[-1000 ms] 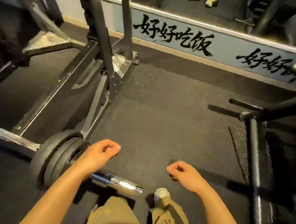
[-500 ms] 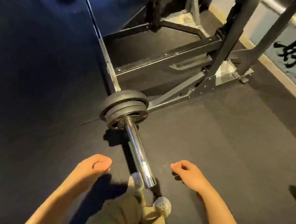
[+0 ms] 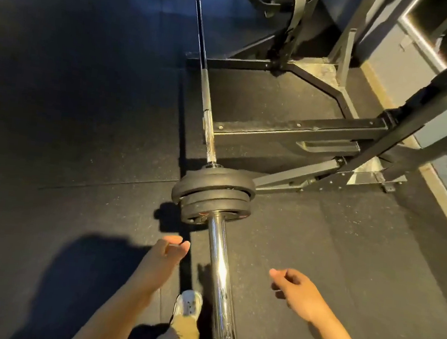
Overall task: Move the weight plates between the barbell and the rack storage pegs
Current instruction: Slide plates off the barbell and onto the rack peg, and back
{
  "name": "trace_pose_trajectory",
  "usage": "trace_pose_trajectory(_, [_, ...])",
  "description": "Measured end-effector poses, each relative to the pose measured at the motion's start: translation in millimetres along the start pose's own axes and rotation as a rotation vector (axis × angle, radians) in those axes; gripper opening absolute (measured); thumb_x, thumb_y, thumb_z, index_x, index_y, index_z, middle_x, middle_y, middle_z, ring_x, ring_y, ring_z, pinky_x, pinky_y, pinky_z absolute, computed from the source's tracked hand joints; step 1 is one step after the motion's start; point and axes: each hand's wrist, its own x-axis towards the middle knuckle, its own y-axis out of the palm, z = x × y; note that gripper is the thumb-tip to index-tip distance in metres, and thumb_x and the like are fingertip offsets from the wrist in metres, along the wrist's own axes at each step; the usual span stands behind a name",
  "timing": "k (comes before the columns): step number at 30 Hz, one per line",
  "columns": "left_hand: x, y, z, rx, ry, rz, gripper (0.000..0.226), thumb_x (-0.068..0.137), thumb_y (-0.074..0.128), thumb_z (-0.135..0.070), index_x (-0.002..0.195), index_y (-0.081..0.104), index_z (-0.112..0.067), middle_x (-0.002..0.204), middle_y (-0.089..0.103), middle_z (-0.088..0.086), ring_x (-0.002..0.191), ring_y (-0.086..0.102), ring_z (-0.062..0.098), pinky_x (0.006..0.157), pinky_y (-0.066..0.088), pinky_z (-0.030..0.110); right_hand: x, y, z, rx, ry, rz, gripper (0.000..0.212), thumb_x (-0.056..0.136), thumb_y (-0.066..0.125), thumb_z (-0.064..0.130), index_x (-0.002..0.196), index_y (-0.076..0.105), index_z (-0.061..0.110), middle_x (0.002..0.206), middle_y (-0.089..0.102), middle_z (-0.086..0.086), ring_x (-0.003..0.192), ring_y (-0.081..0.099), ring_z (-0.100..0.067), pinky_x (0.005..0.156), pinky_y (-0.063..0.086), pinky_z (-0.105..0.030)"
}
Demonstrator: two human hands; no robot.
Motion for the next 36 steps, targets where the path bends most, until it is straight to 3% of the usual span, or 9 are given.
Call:
trace_pose_trajectory(2, [24,0,-16,-0.007,0.018,-0.04,0.028,0.097,0.05,-0.034,0.123,0.044,-0.025,0.11,0.054,-0.004,0.106,0.051,0.015,0.083,0.037,0.025,11,-2,24,0.001,-0.038,-0.062,0.029,0.09,0.06,0.038,0.073,0.056,0.016,0.073,0.059,-0.001,0.07,0.053,-0.017,0.064,0.036,-0.027])
trace_pose_trajectory(5, [72,1,-37,0.003,-0.058,-0.163,0.046,0.095,0.055,-0.032,0.136,0.046,-0.012,0.132,0.053,0.007,0.12,0.05,0.027,0.09,0.039,0.031,27,4,55,-0.082,-0.072,-0.076,0.029,0.091,0.058,0.043,0.08,0.057,0.016,0.076,0.058,0.003,0.079,0.054,-0.017,0.071,0.038,-0.027])
trace_pose_trajectory(10, [114,7,-52,-0.217,-0.226,-0.172,0.094,0.079,0.065,-0.058,0.151,0.019,-0.017,0.153,0.026,0.009,0.137,0.033,0.032,0.112,0.028,0.047,54,20,102,-0.196,-0.08,-0.062,0.059,0.093,0.05,0.049,0.133,0.05,0.006,0.135,0.055,-0.007,0.124,0.05,-0.023,0.103,0.036,-0.031])
trace_pose_trajectory(14, [136,20,-64,-0.177,-0.292,-0.205,0.119,0.068,0.07,-0.067,0.153,0.001,-0.019,0.158,0.009,0.012,0.143,0.019,0.034,0.114,0.023,0.05,85,33,126,-0.223,-0.035,-0.033,0.084,0.089,0.046,0.063,0.149,0.027,0.007,0.151,0.037,-0.01,0.137,0.037,-0.026,0.111,0.03,-0.036])
trace_pose_trajectory(19, [163,31,-39,-0.19,-0.224,-0.175,0.133,0.065,0.074,-0.064,0.149,-0.021,-0.023,0.156,0.019,0.014,0.142,0.024,0.033,0.115,0.024,0.047,133,52,130,-0.199,0.04,-0.033,0.1,0.079,0.048,0.074,0.149,0.025,0.006,0.151,0.033,-0.013,0.136,0.036,-0.029,0.111,0.032,-0.039])
trace_pose_trajectory(24, [174,38,-23,-0.231,-0.174,-0.177,0.13,0.067,0.072,-0.062,0.145,-0.028,-0.032,0.16,0.009,0.009,0.144,0.019,0.031,0.113,0.024,0.046,148,69,110,0.016,0.01,-0.011,0.125,0.059,0.056,0.083,0.153,0.01,0.015,0.159,0.014,-0.001,0.144,0.022,-0.021,0.116,0.023,-0.039])
trace_pose_trajectory(28, [179,41,-17,-0.341,-0.079,-0.205,0.141,0.051,0.074,-0.064,0.145,-0.026,-0.032,0.158,0.012,0.01,0.143,0.019,0.029,0.113,0.022,0.044,158,66,101,0.032,-0.019,0.0,0.103,0.079,0.055,0.066,0.153,0.002,0.02,0.159,0.004,0.0,0.144,0.018,-0.022,0.113,0.021,-0.037])
trace_pose_trajectory(32, [178,41,-11,-0.346,-0.016,-0.198,0.14,0.054,0.074,-0.066,0.144,-0.027,-0.033,0.155,0.018,0.005,0.141,0.023,0.025,0.108,0.022,0.035,162,65,98,0.051,-0.075,-0.013,0.11,0.067,0.057,0.072,0.153,0.009,0.022,0.156,0.009,-0.001,0.141,0.023,-0.023,0.112,0.023,-0.036])
trace_pose_trajectory(36, [177,41,-7,-0.32,0.009,-0.208,0.141,0.044,0.073,-0.073,0.145,-0.021,-0.04,0.154,0.021,0.005,0.14,0.024,0.03,0.114,0.023,0.048,165,69,92,0.138,-0.124,-0.059,0.104,0.073,0.063,0.065,0.152,0.011,0.021,0.155,0.011,-0.001,0.142,0.023,-0.022,0.112,0.024,-0.035])
